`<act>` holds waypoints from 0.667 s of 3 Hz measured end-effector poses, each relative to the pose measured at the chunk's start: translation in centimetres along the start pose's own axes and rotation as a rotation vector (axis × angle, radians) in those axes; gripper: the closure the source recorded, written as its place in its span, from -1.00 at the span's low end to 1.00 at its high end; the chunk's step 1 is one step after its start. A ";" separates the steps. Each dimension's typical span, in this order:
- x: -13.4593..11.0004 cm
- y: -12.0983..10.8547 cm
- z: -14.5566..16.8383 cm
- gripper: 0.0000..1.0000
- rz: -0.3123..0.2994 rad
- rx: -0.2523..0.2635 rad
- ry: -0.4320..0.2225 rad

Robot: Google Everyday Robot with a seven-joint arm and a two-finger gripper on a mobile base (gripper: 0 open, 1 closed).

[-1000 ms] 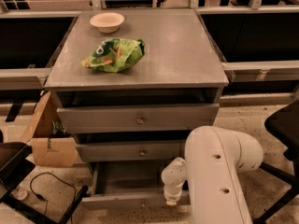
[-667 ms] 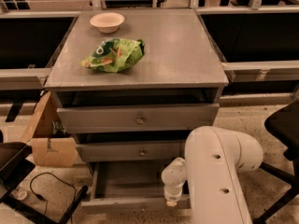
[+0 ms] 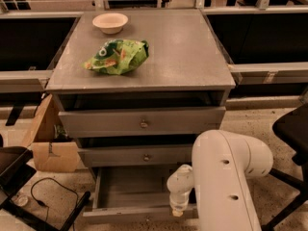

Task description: Open bottom drawer

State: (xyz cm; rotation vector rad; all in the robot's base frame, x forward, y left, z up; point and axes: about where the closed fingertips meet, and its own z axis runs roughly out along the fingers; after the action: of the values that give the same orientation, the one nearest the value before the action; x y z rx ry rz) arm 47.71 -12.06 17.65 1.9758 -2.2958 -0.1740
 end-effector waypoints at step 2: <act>-0.1 1.1 -0.6 1.00 0.021 0.006 -0.033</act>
Offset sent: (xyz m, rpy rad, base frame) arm -0.5377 -0.0880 0.0559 0.1042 0.5561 -0.4627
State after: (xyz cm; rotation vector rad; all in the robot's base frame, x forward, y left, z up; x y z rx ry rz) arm 46.71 -11.84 18.44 1.9658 -2.3386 -0.2003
